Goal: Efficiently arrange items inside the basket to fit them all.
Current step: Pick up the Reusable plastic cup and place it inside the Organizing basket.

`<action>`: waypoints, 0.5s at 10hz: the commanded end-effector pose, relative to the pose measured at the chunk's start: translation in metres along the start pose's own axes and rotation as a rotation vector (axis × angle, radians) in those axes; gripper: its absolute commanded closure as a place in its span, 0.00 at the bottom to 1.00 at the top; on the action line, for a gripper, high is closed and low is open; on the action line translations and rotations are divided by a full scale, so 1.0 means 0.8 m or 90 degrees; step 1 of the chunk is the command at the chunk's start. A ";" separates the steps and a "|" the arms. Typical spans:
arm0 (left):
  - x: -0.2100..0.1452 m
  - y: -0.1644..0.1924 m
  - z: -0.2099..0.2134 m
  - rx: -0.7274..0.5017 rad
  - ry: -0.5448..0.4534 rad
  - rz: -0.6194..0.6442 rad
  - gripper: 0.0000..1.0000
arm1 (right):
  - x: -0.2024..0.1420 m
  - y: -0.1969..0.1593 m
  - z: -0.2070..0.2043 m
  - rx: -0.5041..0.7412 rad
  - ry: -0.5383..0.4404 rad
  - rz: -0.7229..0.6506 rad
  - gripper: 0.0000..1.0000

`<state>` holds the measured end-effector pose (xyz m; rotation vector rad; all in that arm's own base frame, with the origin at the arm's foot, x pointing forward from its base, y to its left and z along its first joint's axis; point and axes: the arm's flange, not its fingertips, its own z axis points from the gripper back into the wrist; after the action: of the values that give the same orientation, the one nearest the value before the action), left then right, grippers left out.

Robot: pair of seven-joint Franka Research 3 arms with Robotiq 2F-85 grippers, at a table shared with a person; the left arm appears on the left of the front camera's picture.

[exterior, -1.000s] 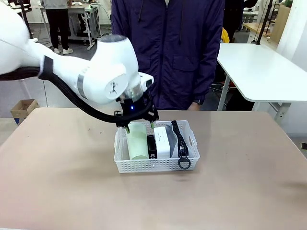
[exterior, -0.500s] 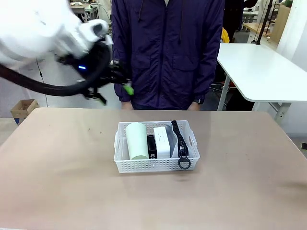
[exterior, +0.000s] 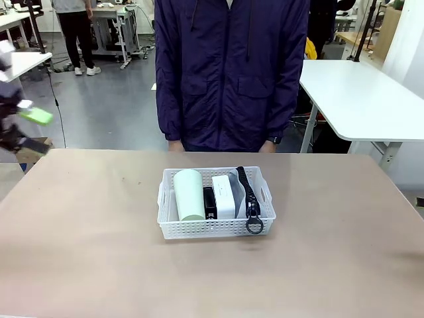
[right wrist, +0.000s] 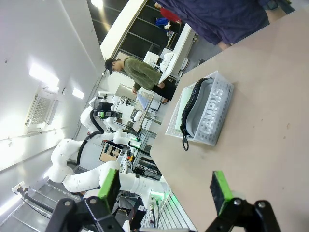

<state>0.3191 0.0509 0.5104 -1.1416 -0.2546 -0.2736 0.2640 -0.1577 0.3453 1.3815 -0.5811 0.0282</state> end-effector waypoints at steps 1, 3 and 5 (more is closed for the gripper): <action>-0.048 0.079 0.014 -0.119 -0.117 0.032 0.00 | 0.001 0.005 -0.001 0.008 -0.008 -0.003 0.00; -0.093 0.156 0.013 -0.209 -0.149 0.083 0.00 | 0.001 0.005 -0.001 0.008 -0.008 -0.003 0.00; -0.095 0.127 0.036 -0.156 -0.157 0.079 0.00 | 0.001 0.005 -0.001 0.008 -0.008 -0.003 0.00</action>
<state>0.2865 0.1301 0.3702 -1.4875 -0.3244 0.0112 0.2641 -0.1576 0.3454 1.3813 -0.5808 0.0287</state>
